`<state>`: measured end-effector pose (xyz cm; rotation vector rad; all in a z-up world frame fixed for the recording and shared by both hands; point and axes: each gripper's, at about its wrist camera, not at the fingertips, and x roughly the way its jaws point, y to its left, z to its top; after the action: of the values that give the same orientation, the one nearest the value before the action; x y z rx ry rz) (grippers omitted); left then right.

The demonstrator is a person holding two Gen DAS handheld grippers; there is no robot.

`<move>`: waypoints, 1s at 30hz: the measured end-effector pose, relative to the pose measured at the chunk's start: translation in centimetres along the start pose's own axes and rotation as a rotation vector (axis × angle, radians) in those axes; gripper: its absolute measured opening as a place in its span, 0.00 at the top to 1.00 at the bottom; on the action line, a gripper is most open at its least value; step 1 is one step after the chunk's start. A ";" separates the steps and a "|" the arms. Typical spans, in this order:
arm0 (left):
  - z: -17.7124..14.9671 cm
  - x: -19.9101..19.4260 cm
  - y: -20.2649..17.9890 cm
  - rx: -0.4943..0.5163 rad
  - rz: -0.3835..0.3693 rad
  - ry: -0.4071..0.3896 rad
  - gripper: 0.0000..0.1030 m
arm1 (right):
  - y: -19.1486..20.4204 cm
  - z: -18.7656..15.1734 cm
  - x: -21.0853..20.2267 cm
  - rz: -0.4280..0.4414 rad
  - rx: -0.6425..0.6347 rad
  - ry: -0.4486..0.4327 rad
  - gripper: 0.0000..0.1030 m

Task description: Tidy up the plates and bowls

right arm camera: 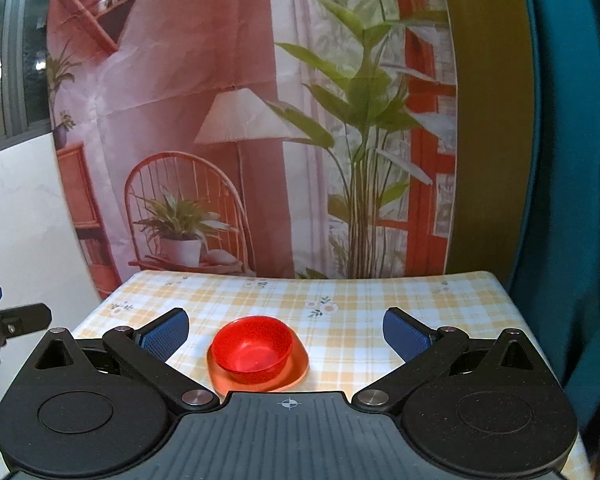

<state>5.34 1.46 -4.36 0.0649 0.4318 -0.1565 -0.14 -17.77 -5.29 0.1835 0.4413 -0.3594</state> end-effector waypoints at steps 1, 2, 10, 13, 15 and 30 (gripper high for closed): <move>0.0 -0.6 0.0 -0.007 -0.002 -0.011 0.00 | 0.2 0.0 -0.6 -0.002 -0.008 -0.003 0.00; 0.0 -1.1 0.0 -0.009 -0.002 -0.020 0.00 | 0.4 -0.1 -1.1 -0.005 -0.012 -0.007 0.00; 0.3 -3.8 -0.2 -0.007 0.049 -0.065 0.00 | 0.8 0.1 -3.7 -0.014 -0.007 -0.030 0.00; 0.3 -4.0 -0.1 -0.014 0.056 -0.062 0.00 | 0.6 0.1 -4.1 -0.018 -0.002 -0.033 0.00; 0.3 -4.2 0.0 -0.016 0.061 -0.060 0.00 | 0.6 0.0 -4.2 -0.023 -0.003 -0.026 0.00; 0.1 -4.7 -0.2 -0.017 0.050 -0.055 0.00 | 1.0 -0.3 -5.3 -0.033 -0.019 -0.020 0.00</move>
<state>1.10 1.90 -2.29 0.0540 0.3760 -0.1051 -4.36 -15.19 -3.11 0.1545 0.4278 -0.3889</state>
